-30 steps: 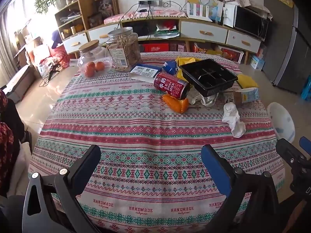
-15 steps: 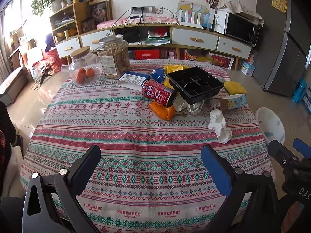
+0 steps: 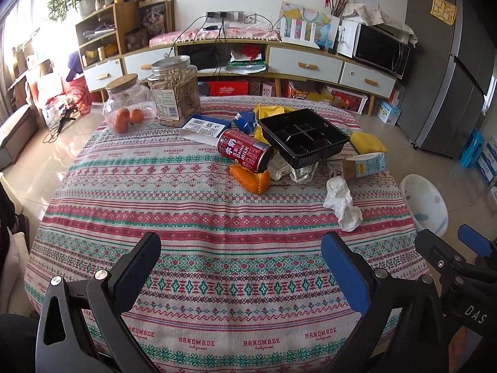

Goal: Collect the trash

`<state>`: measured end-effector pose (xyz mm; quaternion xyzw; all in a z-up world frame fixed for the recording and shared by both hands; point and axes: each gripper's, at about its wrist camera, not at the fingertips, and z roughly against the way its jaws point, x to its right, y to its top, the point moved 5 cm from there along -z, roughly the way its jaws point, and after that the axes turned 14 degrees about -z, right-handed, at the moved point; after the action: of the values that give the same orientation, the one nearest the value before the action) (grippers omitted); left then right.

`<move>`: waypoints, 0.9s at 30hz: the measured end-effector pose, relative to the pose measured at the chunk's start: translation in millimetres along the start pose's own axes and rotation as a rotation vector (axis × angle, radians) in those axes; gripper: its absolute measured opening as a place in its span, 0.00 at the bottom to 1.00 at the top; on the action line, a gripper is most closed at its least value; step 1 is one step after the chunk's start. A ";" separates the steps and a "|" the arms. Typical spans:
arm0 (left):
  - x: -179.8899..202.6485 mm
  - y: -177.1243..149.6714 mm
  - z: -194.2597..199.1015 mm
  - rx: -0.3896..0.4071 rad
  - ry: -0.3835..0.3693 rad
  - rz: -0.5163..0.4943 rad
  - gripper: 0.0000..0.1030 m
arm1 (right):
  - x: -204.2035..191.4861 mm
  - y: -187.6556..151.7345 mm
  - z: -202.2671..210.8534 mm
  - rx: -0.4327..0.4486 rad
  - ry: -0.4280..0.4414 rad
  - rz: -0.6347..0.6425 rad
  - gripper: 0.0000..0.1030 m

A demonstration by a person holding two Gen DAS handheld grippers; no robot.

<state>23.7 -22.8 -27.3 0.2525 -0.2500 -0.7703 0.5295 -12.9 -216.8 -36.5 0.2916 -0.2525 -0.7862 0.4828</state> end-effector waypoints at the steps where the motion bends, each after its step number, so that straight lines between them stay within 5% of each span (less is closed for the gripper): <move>1: -0.4 0.0 0.2 0.001 -0.001 0.001 1.00 | 0.1 -0.1 -0.2 0.001 -0.002 0.000 1.00; 27: 0.4 0.6 0.5 -0.003 -0.006 0.005 1.00 | 0.2 -1.5 -3.4 -0.004 -0.016 0.011 1.00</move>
<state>23.7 -23.3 -26.5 0.2487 -0.2509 -0.7702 0.5311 -11.5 -216.8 -40.0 0.2828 -0.2565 -0.7864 0.4856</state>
